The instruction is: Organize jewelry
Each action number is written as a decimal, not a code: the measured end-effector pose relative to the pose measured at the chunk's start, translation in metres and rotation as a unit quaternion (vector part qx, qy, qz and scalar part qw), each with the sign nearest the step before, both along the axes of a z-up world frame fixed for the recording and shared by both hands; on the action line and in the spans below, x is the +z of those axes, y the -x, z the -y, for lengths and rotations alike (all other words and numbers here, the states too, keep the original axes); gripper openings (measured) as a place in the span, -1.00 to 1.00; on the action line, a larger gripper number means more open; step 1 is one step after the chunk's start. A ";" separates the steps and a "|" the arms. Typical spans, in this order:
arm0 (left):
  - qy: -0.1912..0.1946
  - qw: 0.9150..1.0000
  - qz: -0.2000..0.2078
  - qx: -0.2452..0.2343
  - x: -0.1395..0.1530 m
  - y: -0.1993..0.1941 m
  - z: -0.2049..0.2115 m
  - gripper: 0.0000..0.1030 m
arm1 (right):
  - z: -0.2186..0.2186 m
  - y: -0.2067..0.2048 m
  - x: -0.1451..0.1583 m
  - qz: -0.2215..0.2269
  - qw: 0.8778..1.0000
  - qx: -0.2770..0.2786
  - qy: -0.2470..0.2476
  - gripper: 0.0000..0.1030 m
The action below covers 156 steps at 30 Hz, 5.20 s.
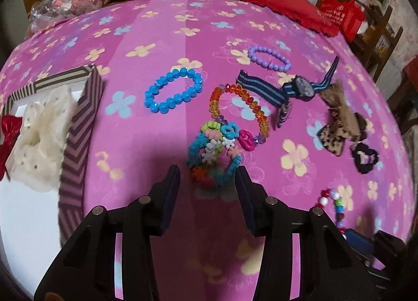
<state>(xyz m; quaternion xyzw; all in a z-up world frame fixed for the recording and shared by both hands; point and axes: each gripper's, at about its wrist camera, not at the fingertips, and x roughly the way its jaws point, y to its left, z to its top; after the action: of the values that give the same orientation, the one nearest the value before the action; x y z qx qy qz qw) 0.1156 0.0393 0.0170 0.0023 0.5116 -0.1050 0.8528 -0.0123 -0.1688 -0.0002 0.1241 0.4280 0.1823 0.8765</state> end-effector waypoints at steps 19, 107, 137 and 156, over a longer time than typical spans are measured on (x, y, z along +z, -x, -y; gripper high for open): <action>0.082 0.994 0.067 0.004 0.078 0.114 -0.051 -0.91 | -0.003 0.005 0.001 0.008 1.000 -0.006 0.011 -0.69; 0.129 0.961 0.076 0.231 0.031 0.099 -0.320 -0.56 | -0.192 -0.013 0.079 0.013 0.988 0.035 0.153 -0.84; 0.193 0.957 0.018 0.215 0.011 0.069 -0.326 -0.56 | -0.379 -0.104 0.043 -0.053 0.978 0.135 0.150 -0.84; 0.197 0.956 -0.003 0.218 0.005 0.064 -0.326 -0.54 | -0.375 -0.161 0.024 -0.073 0.974 0.096 0.193 -0.62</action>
<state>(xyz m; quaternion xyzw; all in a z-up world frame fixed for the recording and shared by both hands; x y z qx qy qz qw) 0.0514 0.3652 0.0222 -0.2772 0.4713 -0.0152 0.8371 0.1485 0.2064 0.0236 -0.0760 0.5277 0.1696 0.8289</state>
